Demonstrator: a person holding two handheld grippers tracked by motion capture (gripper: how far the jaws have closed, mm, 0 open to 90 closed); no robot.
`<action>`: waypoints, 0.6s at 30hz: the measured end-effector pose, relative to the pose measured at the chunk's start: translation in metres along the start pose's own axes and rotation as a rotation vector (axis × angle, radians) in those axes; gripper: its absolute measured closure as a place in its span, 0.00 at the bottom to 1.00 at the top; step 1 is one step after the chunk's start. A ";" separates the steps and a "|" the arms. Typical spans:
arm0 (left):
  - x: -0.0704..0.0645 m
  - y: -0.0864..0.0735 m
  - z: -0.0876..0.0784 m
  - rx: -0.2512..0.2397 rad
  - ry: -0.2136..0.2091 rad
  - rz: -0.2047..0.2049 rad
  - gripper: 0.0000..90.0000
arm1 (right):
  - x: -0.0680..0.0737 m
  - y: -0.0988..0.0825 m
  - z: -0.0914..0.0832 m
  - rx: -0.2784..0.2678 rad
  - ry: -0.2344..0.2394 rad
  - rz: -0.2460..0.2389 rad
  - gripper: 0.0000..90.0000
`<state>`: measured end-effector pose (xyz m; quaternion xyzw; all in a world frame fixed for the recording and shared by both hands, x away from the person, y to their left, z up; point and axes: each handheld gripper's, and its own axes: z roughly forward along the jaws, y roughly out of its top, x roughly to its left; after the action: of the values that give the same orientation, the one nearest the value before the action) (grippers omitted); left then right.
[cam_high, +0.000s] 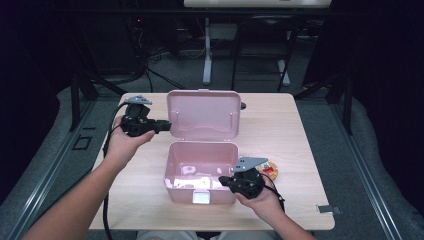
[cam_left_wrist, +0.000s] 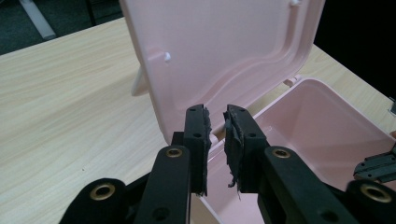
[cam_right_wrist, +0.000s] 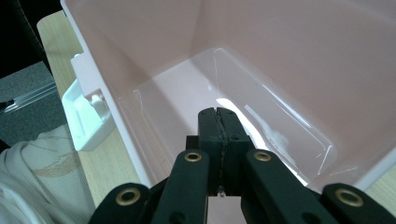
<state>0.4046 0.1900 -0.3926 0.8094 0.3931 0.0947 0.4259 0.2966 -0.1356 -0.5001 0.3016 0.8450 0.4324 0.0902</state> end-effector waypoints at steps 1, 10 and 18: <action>0.001 -0.001 0.000 -0.001 -0.002 -0.001 0.86 | 0.000 0.000 0.000 -0.001 0.000 -0.001 1.00; 0.004 -0.010 0.000 0.006 -0.007 -0.014 0.82 | -0.001 0.000 0.000 -0.006 -0.001 0.004 1.00; 0.000 -0.016 0.001 0.014 -0.020 0.003 0.80 | -0.001 -0.001 0.000 -0.013 0.001 0.006 1.00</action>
<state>0.3959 0.1945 -0.4054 0.8139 0.3884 0.0844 0.4239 0.2970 -0.1363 -0.5007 0.3033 0.8413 0.4383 0.0904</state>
